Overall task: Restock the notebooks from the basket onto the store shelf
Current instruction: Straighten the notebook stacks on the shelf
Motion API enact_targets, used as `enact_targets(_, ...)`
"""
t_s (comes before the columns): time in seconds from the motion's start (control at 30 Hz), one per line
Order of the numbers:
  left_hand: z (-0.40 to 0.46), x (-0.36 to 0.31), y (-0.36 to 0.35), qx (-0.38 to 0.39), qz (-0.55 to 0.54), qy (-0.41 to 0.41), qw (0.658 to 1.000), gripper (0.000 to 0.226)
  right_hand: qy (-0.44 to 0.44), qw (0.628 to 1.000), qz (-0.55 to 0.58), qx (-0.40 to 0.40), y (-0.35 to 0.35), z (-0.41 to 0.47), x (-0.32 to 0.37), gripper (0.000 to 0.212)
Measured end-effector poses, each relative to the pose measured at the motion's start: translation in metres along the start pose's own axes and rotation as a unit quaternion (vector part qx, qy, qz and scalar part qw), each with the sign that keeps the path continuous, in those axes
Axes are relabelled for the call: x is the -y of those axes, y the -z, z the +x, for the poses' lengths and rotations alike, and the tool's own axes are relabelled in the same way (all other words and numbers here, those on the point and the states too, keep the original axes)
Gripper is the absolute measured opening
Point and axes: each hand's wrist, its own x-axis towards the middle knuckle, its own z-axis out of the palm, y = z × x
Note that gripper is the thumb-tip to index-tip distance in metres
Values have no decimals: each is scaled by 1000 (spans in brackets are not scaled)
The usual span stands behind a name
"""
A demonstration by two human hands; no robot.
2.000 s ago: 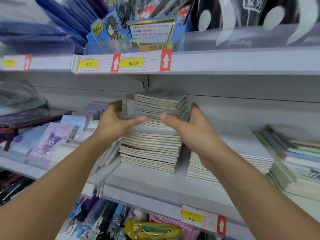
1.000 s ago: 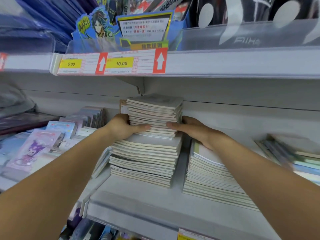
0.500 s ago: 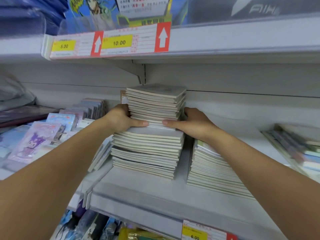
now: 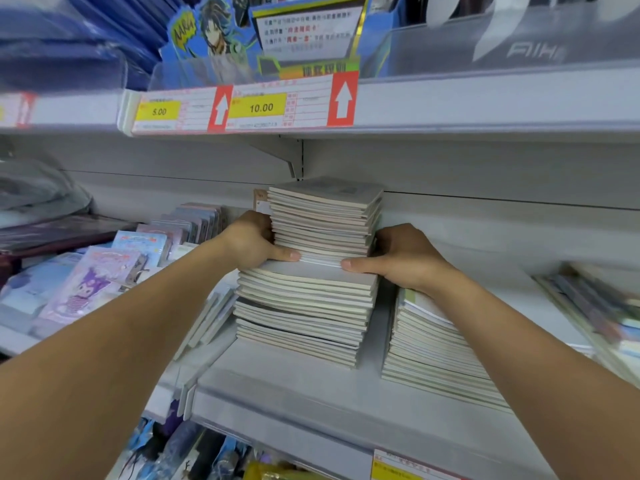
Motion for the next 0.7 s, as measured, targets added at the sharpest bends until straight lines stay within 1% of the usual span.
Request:
enact_targets(0.13,1,6,-2,-41,-7,1,999,59,3,1000,10,-13,2,-1,0,47)
enact_targets(0.23,2,8,-2,-37,-21,2,999,65,5,1000,9,-19,4,-1,-1,43)
enact_targets(0.33,2,10,2,-12,-54,18,998,51,10,1000,7,-14,5,-2,-1,41)
enact_targets(0.4,1,10,2,-9,-58,20,998,48,12,1000,3,-11,5,-4,-2,39)
enact_targets(0.47,1,12,2,-16,-41,14,999,51,16,1000,-1,-9,6,-5,-1,47)
enact_targets(0.53,3,12,1,-23,-29,12,999,54,21,999,-23,-14,5,-5,1,63)
enact_targets(0.57,4,12,1,-24,-32,10,999,51,24,999,-33,-22,5,-5,1,69)
enact_targets(0.63,5,12,2,-25,-44,10,999,40,23,999,-23,-41,3,-3,0,74)
enact_targets(0.7,5,10,1,-27,-53,10,998,37,25,998,-2,-51,3,-3,-1,72)
